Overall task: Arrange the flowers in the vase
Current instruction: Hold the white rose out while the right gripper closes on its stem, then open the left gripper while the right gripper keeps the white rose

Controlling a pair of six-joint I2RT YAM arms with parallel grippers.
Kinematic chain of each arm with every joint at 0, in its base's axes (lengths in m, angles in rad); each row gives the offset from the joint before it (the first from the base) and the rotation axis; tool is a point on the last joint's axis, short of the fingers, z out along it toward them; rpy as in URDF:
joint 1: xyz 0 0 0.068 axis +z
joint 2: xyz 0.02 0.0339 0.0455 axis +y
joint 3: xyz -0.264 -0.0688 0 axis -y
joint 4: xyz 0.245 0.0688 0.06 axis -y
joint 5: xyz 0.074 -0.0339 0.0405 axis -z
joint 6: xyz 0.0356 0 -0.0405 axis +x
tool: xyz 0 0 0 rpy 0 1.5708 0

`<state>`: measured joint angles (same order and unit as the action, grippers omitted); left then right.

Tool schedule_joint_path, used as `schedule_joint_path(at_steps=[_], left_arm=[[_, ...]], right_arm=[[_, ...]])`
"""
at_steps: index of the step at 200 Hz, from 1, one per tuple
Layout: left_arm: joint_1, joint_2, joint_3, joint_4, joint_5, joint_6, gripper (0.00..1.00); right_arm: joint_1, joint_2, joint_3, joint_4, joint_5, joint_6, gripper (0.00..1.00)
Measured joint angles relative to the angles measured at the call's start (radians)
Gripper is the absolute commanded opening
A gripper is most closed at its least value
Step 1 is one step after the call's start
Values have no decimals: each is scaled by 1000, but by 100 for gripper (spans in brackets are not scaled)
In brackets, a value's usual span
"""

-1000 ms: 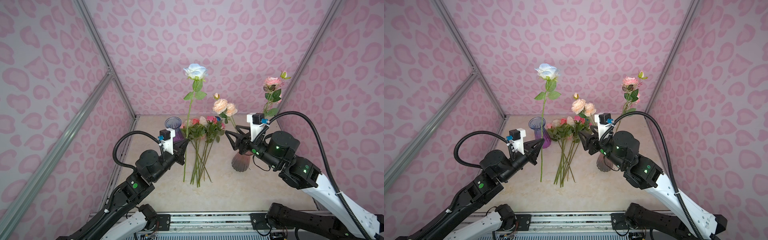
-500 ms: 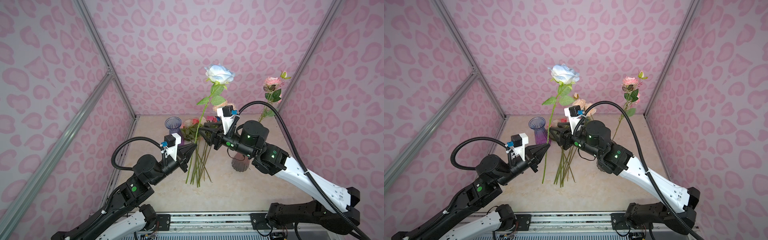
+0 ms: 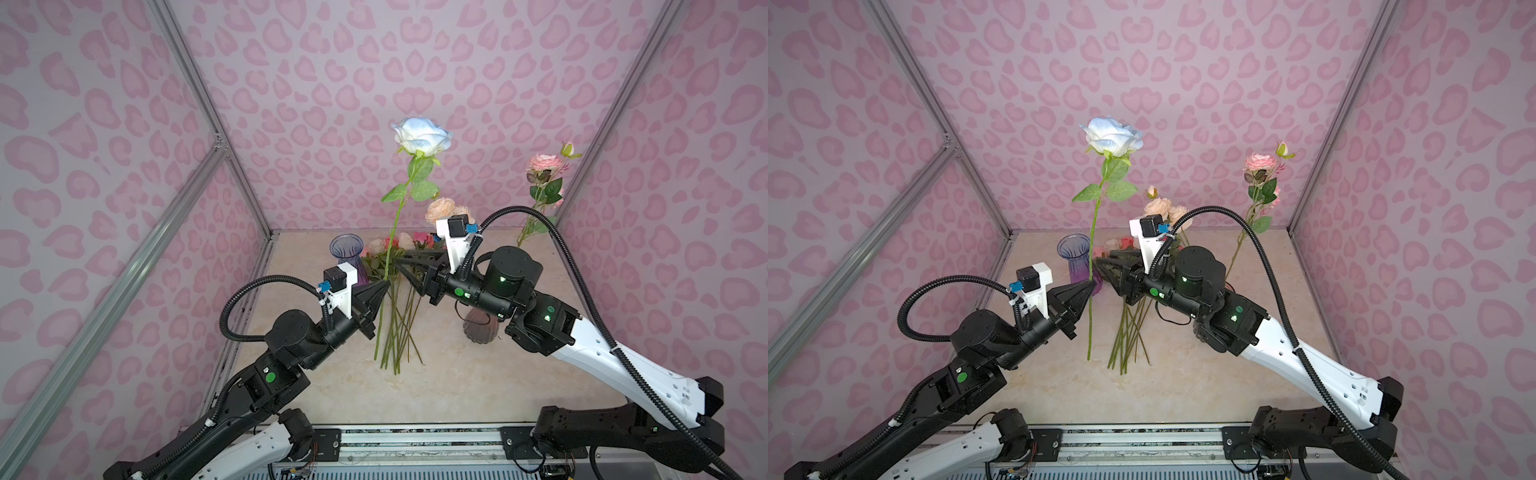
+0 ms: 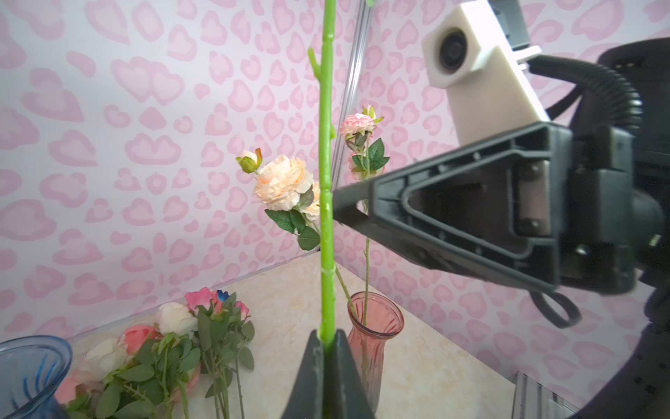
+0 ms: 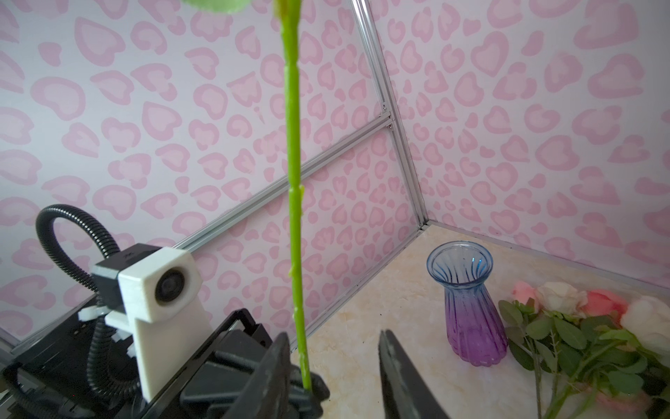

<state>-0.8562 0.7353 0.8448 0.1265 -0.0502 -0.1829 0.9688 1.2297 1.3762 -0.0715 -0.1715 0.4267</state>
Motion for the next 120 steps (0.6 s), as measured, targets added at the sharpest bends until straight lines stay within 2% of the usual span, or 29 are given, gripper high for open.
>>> schedule_joint_path(at_steps=[46,59,70,111,120], left_arm=[[1,57,14,-2,5,-4,3],[1,64,15,-10,15,-8,3],[1,67,19,-8,18,-9,3],[1,67,25,1,23,-12,3],[2,68,26,-2,20,-12,7]], right_arm=[[1,25,21,-2,4,0,41],[1,47,40,-2,-8,-1,35],[1,64,56,-2,-14,-2,23],[0,104,95,-2,-16,-4,4],[0,107,97,-2,-14,-4,2]])
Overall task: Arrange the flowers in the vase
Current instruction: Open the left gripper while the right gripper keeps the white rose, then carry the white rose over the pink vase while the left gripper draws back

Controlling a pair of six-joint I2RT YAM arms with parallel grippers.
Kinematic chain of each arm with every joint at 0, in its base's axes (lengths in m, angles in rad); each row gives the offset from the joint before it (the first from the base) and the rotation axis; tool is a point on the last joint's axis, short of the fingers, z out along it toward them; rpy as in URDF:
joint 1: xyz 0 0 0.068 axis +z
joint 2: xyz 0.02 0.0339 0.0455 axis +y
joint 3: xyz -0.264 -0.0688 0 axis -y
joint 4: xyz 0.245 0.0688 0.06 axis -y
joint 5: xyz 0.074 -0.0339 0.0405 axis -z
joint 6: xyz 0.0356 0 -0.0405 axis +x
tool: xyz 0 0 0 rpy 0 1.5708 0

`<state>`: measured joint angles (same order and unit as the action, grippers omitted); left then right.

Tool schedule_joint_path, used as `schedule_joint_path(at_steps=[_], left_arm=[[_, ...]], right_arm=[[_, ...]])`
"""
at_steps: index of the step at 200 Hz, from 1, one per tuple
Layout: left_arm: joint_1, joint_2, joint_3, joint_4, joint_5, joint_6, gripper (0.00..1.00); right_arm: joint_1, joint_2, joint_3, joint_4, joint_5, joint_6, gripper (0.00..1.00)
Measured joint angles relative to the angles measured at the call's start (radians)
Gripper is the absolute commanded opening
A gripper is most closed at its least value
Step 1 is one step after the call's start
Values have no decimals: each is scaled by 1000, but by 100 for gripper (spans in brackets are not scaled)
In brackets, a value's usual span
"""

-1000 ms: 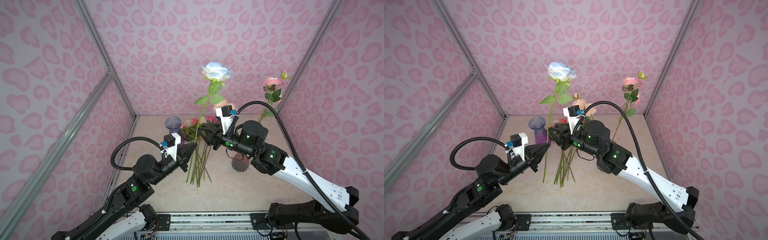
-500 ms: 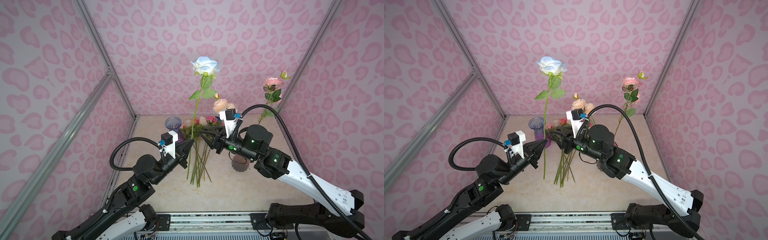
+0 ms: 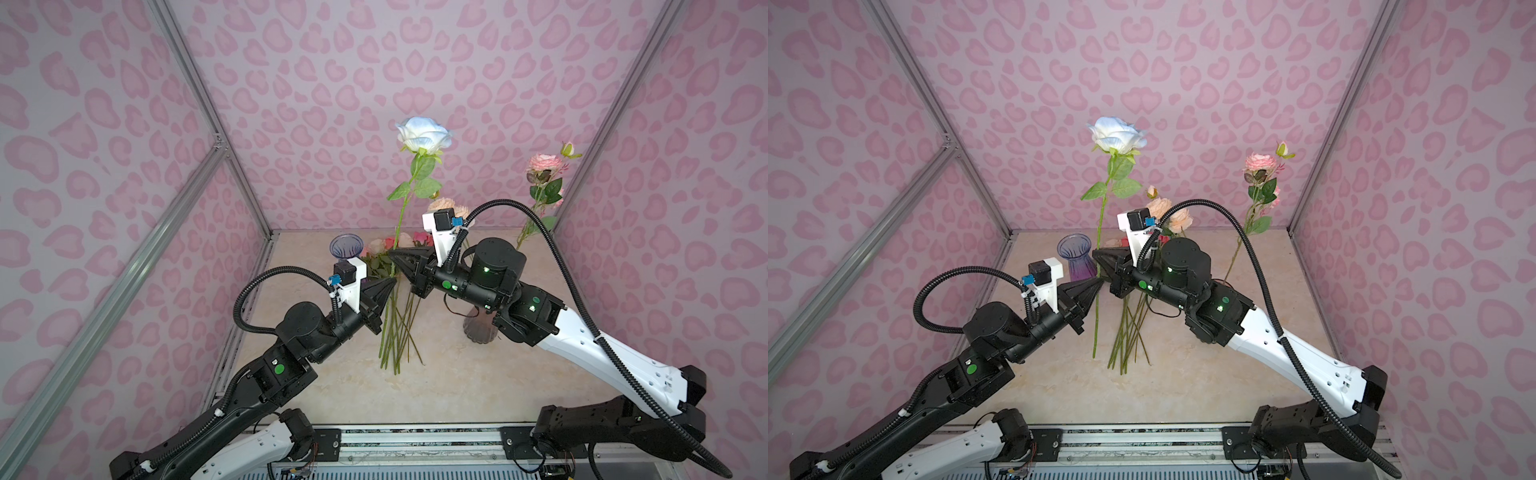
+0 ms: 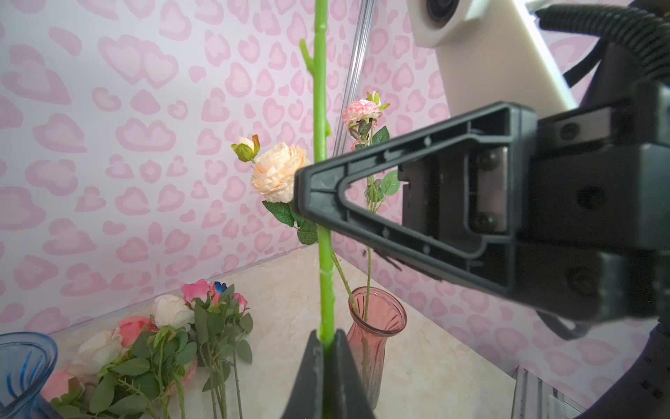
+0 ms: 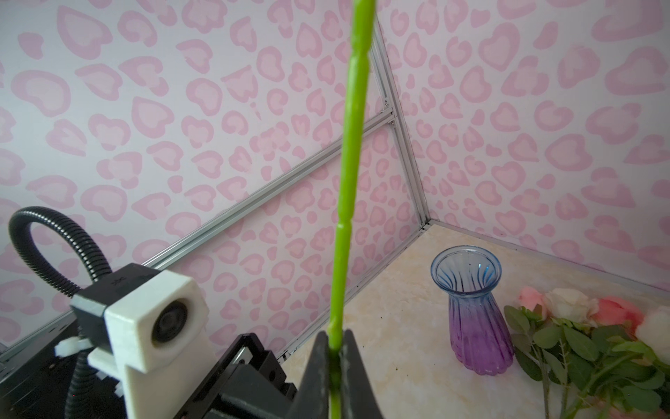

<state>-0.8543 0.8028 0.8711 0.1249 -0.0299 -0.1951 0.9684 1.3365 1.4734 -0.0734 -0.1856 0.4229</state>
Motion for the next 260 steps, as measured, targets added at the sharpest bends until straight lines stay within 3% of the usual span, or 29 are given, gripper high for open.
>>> schedule_joint_path(at_steps=[28,58,97,133,173,214,260], left_arm=[[0,9,7,-4,0,1,19],[0,11,7,-19,-2,0,54],[0,-31,-18,-26,-64,-7,68],[0,-120,-102,-34,-182,-26,69],[0,-178,-192,-51,-315,-94,69],[0,-170,-199,-56,-354,-116,69],[0,-146,-198,-76,-356,-119,69]], right_arm=[[1,0,0,0,2,-2,0],[2,-4,0,-5,2,-16,0],[2,-33,42,-68,54,-64,0],[2,-122,62,-180,178,-171,0],[-18,-243,47,-304,435,-328,0],[-135,-289,36,-313,610,-441,0],[-261,-243,3,-261,685,-536,0]])
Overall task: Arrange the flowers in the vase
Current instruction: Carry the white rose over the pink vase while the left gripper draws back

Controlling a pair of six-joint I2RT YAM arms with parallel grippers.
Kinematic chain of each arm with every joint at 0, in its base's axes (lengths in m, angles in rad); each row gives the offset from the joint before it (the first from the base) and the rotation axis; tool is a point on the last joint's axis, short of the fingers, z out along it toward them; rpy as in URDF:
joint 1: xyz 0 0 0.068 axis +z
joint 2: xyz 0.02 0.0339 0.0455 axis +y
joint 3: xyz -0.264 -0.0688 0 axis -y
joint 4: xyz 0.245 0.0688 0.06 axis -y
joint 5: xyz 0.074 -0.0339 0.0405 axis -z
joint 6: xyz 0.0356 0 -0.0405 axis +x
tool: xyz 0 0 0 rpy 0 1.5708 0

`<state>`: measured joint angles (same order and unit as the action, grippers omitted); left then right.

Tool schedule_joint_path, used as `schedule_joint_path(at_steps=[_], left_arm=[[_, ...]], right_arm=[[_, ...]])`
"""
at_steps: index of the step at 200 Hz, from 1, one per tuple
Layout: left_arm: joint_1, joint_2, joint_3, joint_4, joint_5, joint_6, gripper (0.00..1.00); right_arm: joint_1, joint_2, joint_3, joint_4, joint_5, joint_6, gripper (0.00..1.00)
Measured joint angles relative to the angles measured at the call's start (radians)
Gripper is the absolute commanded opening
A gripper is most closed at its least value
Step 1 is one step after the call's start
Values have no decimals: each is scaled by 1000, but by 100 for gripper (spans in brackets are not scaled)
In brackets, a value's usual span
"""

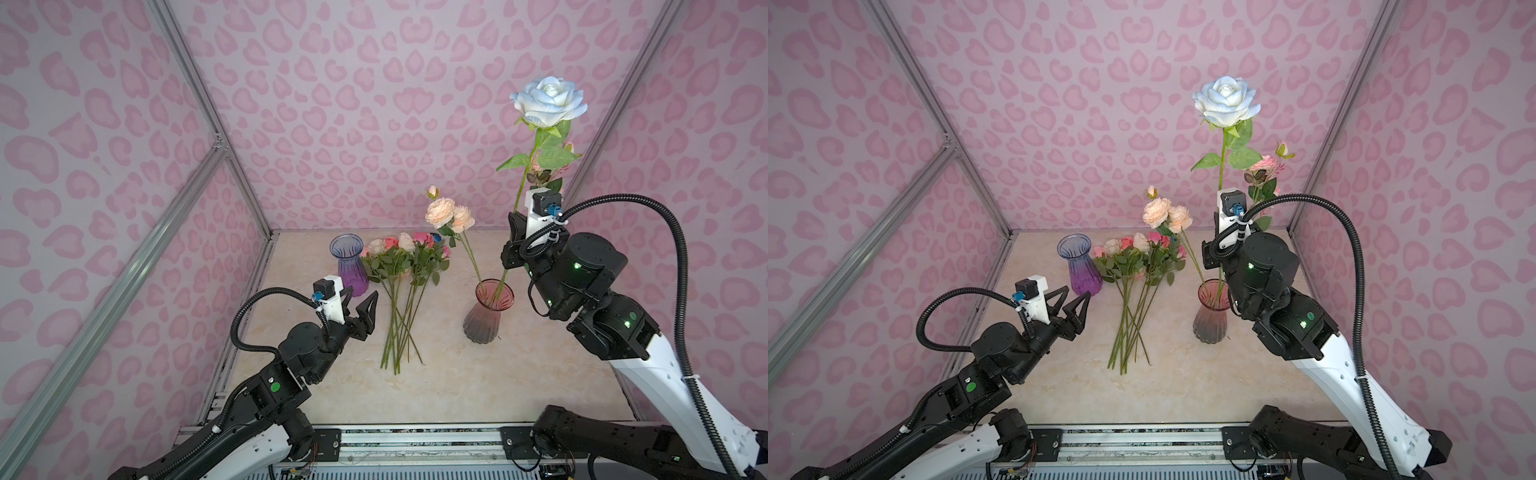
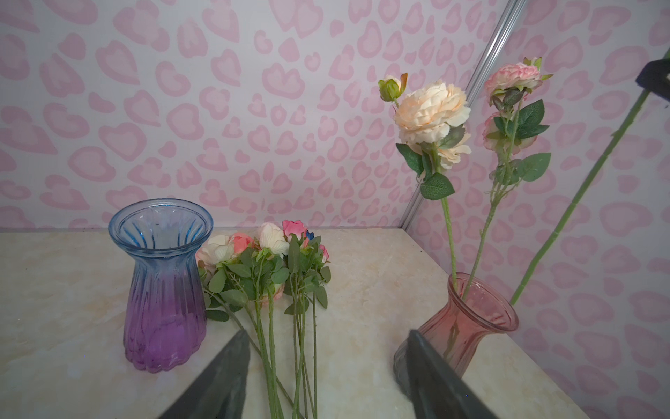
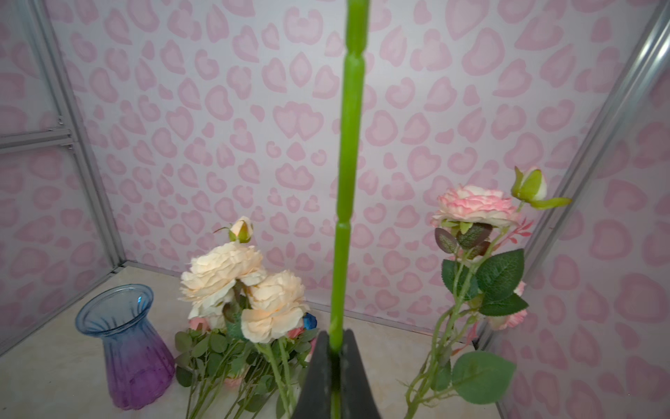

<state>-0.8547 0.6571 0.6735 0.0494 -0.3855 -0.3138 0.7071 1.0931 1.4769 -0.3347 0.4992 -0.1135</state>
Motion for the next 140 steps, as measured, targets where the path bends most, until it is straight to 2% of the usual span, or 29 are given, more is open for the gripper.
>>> schedule_joint_path(at_steps=[54,90,140], left_arm=[[0,-1,0,-2,0,1,69],[2,18,0,-2,0,1,69],[2,47,0,-2,4,-5,69]], right_arm=[[-75,38,-135,35,-21,-6,0],[-111,-5,-265,62,-47,51,0],[-127,-27,-395,72,-54,132,6]])
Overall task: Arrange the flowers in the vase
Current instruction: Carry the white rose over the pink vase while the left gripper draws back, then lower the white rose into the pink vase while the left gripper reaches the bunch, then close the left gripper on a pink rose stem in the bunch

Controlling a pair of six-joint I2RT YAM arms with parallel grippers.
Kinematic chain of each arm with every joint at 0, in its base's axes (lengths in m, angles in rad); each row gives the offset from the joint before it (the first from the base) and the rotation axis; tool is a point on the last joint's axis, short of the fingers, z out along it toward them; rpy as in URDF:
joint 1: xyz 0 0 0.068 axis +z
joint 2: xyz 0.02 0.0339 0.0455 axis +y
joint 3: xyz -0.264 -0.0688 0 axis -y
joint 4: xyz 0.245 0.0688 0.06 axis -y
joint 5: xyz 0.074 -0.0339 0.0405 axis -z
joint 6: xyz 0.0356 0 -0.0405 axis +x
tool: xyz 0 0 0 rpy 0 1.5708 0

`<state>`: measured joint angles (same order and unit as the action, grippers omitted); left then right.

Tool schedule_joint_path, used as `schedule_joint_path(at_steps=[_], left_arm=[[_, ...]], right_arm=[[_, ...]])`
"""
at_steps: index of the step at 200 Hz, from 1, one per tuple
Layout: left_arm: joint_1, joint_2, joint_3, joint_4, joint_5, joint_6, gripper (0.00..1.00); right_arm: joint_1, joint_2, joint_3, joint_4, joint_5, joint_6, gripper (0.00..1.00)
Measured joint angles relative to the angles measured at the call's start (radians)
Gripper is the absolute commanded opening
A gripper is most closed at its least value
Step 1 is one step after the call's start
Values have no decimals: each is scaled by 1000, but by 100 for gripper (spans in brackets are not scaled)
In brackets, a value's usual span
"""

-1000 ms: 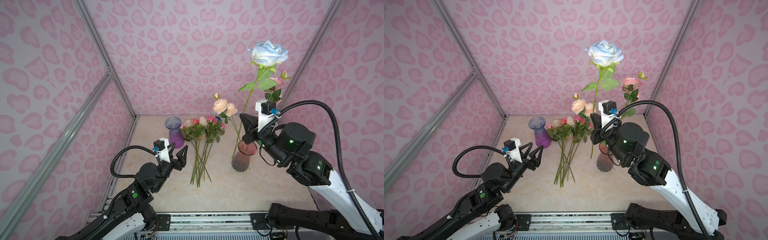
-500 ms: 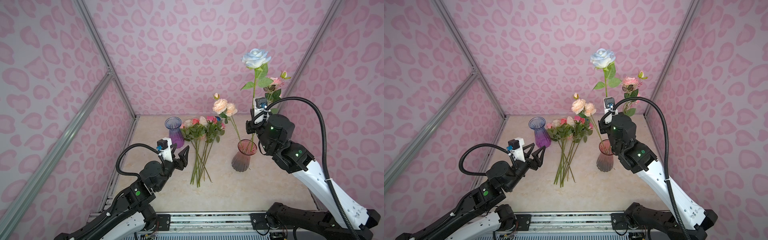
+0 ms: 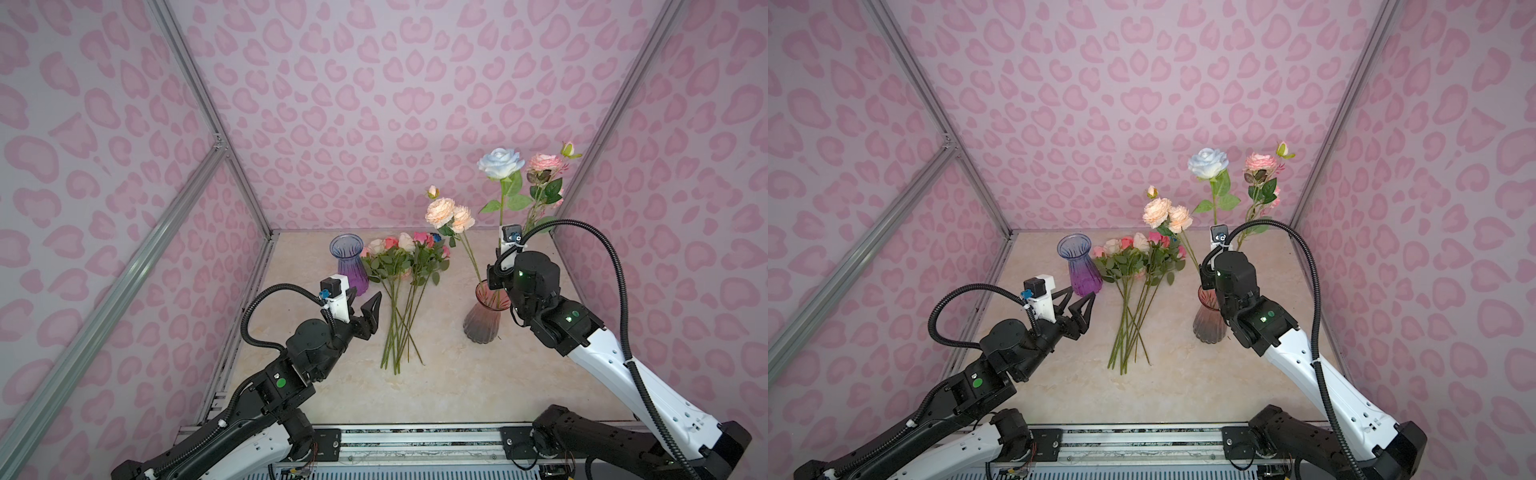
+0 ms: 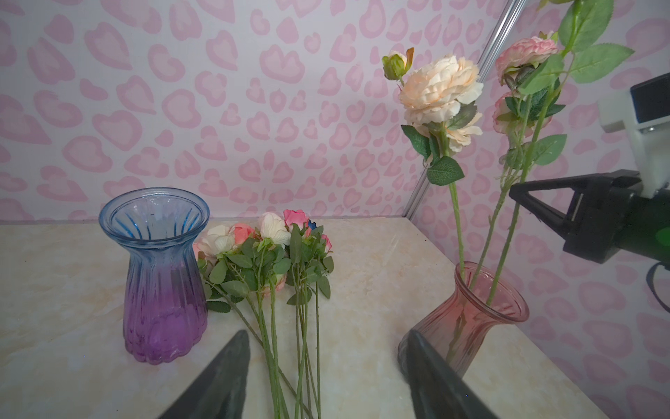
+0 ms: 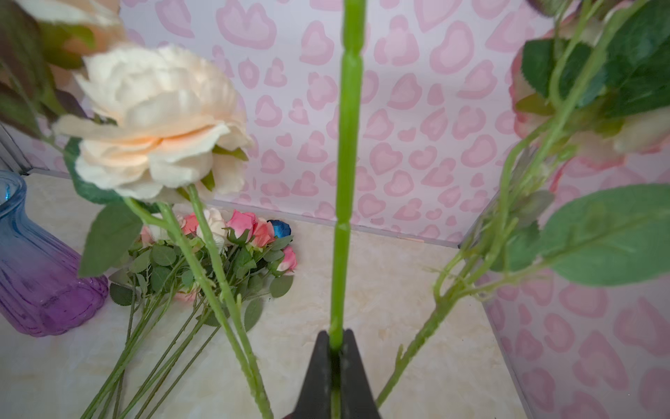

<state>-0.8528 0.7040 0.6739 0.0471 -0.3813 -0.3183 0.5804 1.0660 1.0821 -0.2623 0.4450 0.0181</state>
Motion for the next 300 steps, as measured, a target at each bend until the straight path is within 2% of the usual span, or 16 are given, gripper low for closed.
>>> schedule_joint_path(at_steps=[22,43,104,143,180,201,210,229,247,265,279,286,300], left_arm=[[0,21,-4,3,1,-13,69],[0,64,-9,7,0,-25,69],[2,229,3,8,10,-71,68],[13,334,45,7,6,-99,68],[27,388,75,6,9,-111,68],[47,427,101,2,14,-125,62],[65,455,115,-1,21,-132,58],[110,545,174,-44,46,-161,49],[146,653,250,-99,67,-188,44],[175,761,320,-148,94,-200,38],[183,848,385,-203,104,-199,37],[184,900,431,-233,119,-190,32],[184,998,519,-280,125,-172,31]], right_arm=[[-3,-15,-42,2,4,32,12],[-3,-24,-56,-1,7,51,23],[-3,-67,-64,-13,6,90,25],[-3,-94,-54,-20,-2,121,38],[-3,-132,-31,-24,-21,129,42],[-3,-164,-26,-31,-28,140,40],[-3,-181,-25,-34,-32,148,35],[-3,-213,-25,-43,-47,166,17],[-3,-223,-24,-50,-85,193,10],[-3,-216,-22,-63,-150,216,10],[-3,-209,-35,-67,-194,235,10],[-3,-212,-45,-73,-206,242,10],[-2,-220,-60,-74,-213,259,12]])
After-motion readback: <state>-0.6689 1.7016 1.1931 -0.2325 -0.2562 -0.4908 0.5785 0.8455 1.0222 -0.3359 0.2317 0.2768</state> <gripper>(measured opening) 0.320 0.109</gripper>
